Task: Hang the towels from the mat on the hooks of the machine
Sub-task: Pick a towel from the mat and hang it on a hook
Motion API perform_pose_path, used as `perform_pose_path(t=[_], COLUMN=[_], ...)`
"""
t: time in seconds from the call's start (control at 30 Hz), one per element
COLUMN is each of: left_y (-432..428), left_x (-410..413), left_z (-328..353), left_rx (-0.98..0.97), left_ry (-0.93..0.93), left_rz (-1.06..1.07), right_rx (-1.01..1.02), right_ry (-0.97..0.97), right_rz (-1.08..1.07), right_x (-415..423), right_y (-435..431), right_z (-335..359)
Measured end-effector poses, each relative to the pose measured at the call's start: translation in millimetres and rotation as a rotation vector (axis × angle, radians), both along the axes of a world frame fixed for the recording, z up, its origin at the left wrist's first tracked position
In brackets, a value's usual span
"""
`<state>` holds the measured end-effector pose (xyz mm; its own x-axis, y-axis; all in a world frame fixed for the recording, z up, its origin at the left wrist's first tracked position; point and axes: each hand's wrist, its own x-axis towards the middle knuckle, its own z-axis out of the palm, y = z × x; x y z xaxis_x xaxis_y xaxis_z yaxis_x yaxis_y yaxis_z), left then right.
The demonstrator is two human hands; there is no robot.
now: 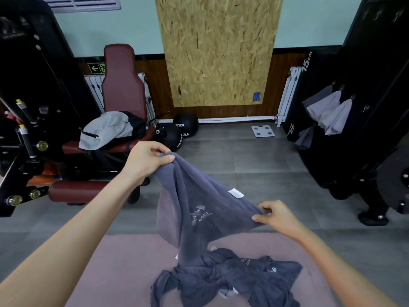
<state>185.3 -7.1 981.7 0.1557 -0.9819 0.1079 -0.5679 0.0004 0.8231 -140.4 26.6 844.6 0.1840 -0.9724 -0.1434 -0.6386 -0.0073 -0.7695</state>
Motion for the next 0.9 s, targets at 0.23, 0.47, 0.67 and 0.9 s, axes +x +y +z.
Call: perform_pose_path(t=[0.23,0.47,0.67,0.9], left_y=[-0.7,4.8,17.1,21.8], left_x=[16.3,22.1,20.6,20.9], left_z=[-13.6,-32.5,-46.4,-53.4], left_rx=[0.111,0.323,0.290,0.300], left_ry=[-0.019,-0.343,-0.813,-0.511], left_rz=[0.049,-0.029,-0.098,-0.115], right_rx=[-0.064,-0.037,0.059,0.302], right_ry=[-0.057,-0.055,-0.114,-0.226], right_rz=[-0.091,-0.001,0.056,0.362], right_x=[8.5,55.7,80.5,75.3], right_y=[-1.4,6.4,10.8,20.7], right_z=[14.6,62.9,78.8,102.0])
